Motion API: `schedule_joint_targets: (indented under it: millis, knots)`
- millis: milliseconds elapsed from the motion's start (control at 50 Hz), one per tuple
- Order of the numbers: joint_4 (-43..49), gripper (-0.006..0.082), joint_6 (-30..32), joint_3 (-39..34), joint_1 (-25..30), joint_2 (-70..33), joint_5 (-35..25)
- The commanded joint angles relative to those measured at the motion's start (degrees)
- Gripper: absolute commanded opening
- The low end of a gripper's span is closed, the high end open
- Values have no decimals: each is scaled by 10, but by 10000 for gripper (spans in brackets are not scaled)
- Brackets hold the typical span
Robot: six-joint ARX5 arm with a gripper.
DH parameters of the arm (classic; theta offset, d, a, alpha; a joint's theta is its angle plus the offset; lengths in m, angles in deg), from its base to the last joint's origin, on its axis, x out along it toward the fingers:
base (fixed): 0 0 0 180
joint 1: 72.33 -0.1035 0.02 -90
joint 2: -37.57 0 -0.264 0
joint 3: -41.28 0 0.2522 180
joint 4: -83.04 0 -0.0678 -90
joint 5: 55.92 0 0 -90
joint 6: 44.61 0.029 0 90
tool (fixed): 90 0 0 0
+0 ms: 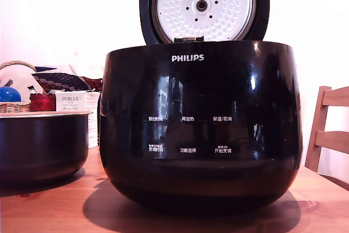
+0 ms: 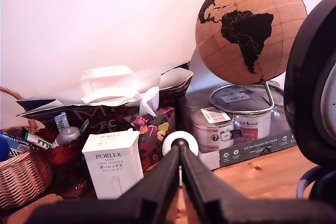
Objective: Pick up the metallic pot next to the rice cooker
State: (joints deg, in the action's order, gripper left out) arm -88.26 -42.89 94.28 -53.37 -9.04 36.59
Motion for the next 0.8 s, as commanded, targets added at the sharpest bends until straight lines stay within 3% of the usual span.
schedule_joint_targets:
  millis: [0,120,280,440,520,540,580,620,780]
  knots:
    - [-5,-22,3,-13,-1,2,-11]
    - [12,-22,3,-6,-1,2,-25]
    - [120,-22,41,34,-1,2,-62]
    - [256,-22,130,94,-1,1,-115]
    - [333,-22,137,128,-1,1,-144]
    - [349,-22,172,136,-1,1,-150]
    - [389,-22,172,152,-1,0,-164]
    - [428,-22,210,166,-1,-3,-175]
    - [575,-22,295,206,-1,-23,-186]
